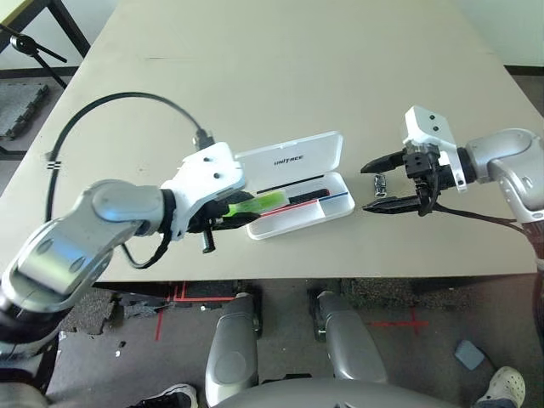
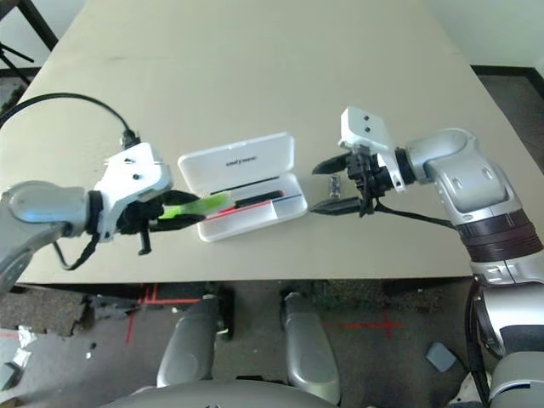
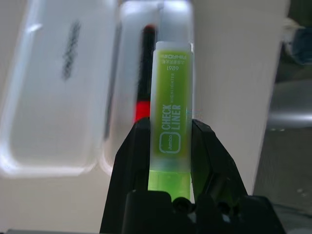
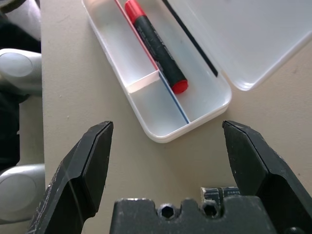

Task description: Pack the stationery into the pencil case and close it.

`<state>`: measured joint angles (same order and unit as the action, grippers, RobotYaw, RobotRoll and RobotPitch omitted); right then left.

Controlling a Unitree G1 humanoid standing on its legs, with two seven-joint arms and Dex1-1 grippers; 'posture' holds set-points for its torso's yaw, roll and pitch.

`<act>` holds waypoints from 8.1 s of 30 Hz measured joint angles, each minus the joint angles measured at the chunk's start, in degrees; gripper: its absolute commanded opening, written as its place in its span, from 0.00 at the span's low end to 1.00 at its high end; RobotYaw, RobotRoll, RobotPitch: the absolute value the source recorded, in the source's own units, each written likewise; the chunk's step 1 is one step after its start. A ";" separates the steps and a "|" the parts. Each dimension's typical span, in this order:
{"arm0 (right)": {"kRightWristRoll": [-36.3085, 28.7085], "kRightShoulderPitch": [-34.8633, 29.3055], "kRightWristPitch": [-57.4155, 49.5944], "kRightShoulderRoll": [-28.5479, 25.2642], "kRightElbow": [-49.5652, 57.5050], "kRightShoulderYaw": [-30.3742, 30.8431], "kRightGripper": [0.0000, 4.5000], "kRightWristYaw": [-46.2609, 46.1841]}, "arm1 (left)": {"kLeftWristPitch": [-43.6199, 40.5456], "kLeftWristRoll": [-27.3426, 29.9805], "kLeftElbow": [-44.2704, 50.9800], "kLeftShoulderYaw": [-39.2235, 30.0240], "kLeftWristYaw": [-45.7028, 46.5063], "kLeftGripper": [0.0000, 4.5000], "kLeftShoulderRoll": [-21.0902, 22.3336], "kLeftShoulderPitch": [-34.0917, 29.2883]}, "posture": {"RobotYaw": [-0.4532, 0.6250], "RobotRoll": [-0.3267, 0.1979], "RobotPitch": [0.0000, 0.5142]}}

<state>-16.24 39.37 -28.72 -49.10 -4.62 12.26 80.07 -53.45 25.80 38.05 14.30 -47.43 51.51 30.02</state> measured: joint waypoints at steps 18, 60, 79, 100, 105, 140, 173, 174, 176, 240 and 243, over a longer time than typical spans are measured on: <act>0.16 -1.99 -0.08 -1.23 0.94 -0.62 1.00 -1.58 | 2.15 -8.24 -12.28 11.18 0.44 0.24 -11.53 5.39 | 0.41 0.62 0.45; 1.27 3.81 -39.24 13.92 1.54 -15.66 1.00 -44.13 | 16.93 -1.27 -7.19 -18.16 -9.40 1.00 1.61 -17.07 | 0.41 0.62 0.46; 0.30 -6.05 -42.35 16.01 10.57 -12.55 0.79 -50.41 | 16.43 -1.22 -7.05 -16.13 -7.20 1.00 1.16 -16.59 | 0.42 0.62 0.48; 7.53 -3.58 5.40 -2.79 -3.46 -1.45 0.07 -17.45 | 16.41 -1.39 -7.19 -16.40 -6.85 1.00 1.56 -16.82 | 0.42 0.62 0.47; 10.11 -0.78 18.62 -2.43 -8.25 0.57 0.07 -10.13 | 16.70 -1.53 -7.45 -16.34 -6.78 1.00 1.58 -16.81 | 0.42 0.62 0.47; 14.54 2.27 34.41 13.63 -7.22 7.25 0.07 -0.70 | 16.70 -1.66 -6.97 -16.38 -4.87 1.00 1.80 -17.92 | 0.47 0.62 0.43; 3.64 1.64 7.03 -2.77 -5.22 -5.43 1.00 3.49 | 23.73 -11.07 -23.68 -16.22 -1.40 0.28 2.36 -15.56 | 0.42 0.62 0.42; 3.38 1.35 6.49 -2.89 -5.19 -6.01 1.00 3.24 | 25.38 -12.31 -26.25 -15.86 0.01 0.21 0.40 -13.86 | 0.42 0.62 0.42; 2.89 0.73 5.53 -3.00 -4.93 -6.52 1.00 2.80 | 28.95 -14.30 -32.20 -15.50 3.31 0.04 -3.95 -9.71 | 0.42 0.62 0.42; 1.95 -2.41 15.46 12.09 -17.27 -22.29 1.00 -33.74 | 38.55 -7.77 -36.38 -23.31 10.06 0.98 -25.92 -6.07 | 0.36 0.62 0.43; 2.63 -2.35 19.81 14.35 -22.14 -25.04 1.00 -41.23 | 40.59 -7.54 -40.20 -28.74 16.39 0.99 -27.33 -5.04 | 0.36 0.62 0.43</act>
<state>-13.61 37.02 -8.90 -34.75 -26.76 -12.78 38.84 -12.86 18.26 -2.15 -14.44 -31.04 24.18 24.97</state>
